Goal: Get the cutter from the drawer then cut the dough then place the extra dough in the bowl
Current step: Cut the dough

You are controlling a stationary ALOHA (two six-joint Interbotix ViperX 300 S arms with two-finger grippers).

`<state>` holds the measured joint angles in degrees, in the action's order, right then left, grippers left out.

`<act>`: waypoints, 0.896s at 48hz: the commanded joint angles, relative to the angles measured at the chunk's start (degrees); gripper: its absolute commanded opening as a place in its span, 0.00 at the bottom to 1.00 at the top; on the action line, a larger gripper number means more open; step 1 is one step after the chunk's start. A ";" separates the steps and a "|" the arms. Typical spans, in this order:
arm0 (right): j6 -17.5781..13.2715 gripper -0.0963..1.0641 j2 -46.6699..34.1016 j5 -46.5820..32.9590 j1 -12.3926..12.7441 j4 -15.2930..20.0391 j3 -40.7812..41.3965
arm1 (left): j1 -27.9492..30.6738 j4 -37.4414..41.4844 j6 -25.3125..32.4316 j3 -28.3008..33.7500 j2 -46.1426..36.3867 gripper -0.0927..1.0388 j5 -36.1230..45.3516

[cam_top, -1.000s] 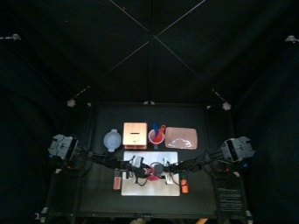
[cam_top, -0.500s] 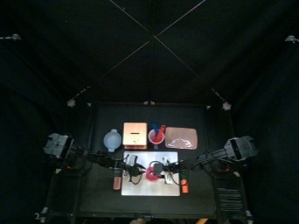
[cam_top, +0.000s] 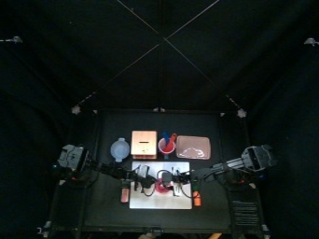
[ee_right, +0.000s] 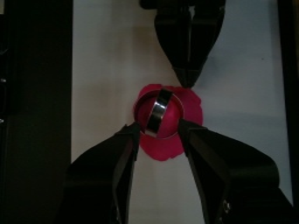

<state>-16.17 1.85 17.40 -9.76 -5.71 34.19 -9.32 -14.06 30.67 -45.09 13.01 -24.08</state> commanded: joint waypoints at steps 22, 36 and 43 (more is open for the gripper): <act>-0.09 0.76 -1.85 -0.09 1.23 1.76 -3.52 | 0.35 0.09 0.09 2.37 1.67 0.51 -2.02; -0.09 0.76 -2.46 -0.18 1.05 2.29 -3.87 | -0.44 0.00 -0.09 3.16 3.25 0.51 -2.02; -0.09 0.76 -2.99 -0.09 1.05 2.46 -4.04 | -0.97 0.00 -0.09 3.34 4.13 0.51 -2.02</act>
<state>-16.17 -2.20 17.49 -8.79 -3.52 31.55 -10.02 -14.06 30.67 -42.80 17.49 -25.66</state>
